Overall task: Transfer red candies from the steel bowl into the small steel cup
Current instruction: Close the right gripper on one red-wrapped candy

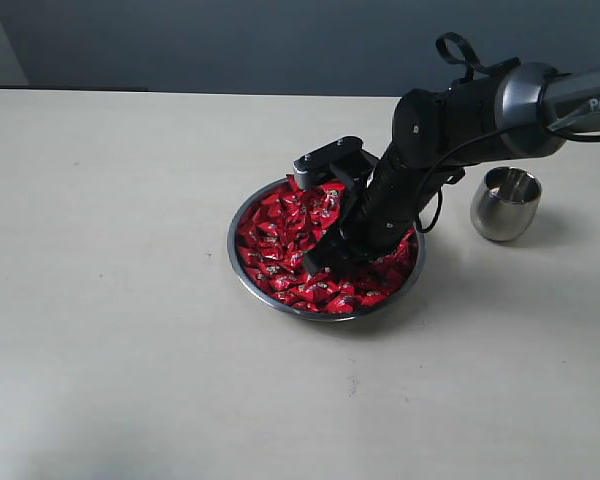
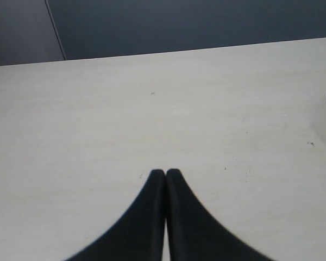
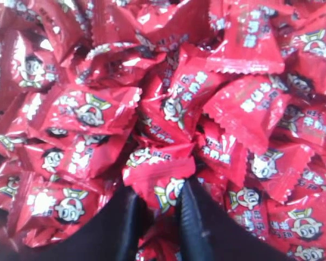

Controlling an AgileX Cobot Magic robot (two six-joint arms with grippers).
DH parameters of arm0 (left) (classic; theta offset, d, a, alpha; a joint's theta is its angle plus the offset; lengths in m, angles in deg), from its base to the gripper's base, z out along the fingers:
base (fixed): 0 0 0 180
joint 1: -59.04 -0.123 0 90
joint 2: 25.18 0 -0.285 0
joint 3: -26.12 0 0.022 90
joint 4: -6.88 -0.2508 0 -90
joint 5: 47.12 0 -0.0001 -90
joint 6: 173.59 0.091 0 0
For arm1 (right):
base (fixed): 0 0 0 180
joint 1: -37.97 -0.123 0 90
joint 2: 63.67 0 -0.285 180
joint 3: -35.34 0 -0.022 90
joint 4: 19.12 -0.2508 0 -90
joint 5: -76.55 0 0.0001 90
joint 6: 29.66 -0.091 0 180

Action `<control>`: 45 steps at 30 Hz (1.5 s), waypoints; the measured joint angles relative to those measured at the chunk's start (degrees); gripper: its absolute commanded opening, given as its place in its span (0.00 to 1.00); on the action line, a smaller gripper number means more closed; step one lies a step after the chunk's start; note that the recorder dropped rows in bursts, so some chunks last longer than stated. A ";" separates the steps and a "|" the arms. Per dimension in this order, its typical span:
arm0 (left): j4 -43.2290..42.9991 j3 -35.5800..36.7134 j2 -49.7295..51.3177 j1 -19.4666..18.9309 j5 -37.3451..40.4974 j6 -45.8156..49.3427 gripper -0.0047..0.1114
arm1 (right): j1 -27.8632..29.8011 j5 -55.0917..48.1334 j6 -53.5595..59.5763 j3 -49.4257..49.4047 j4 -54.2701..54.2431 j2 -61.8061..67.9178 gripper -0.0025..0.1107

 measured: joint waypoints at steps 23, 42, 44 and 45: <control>0.00 0.00 0.00 0.00 0.00 0.00 0.04 | 0.00 -0.01 -0.63 0.00 0.29 0.00 0.21; 0.00 0.00 0.00 0.00 0.00 0.00 0.04 | 0.00 -0.81 -0.99 1.62 0.34 0.09 0.37; 0.00 0.00 0.00 0.00 0.00 0.00 0.04 | 0.00 -0.81 -0.99 1.62 0.34 0.09 0.37; 0.00 0.00 0.00 0.00 0.00 0.00 0.04 | 0.00 -0.81 -0.99 1.62 0.34 0.09 0.37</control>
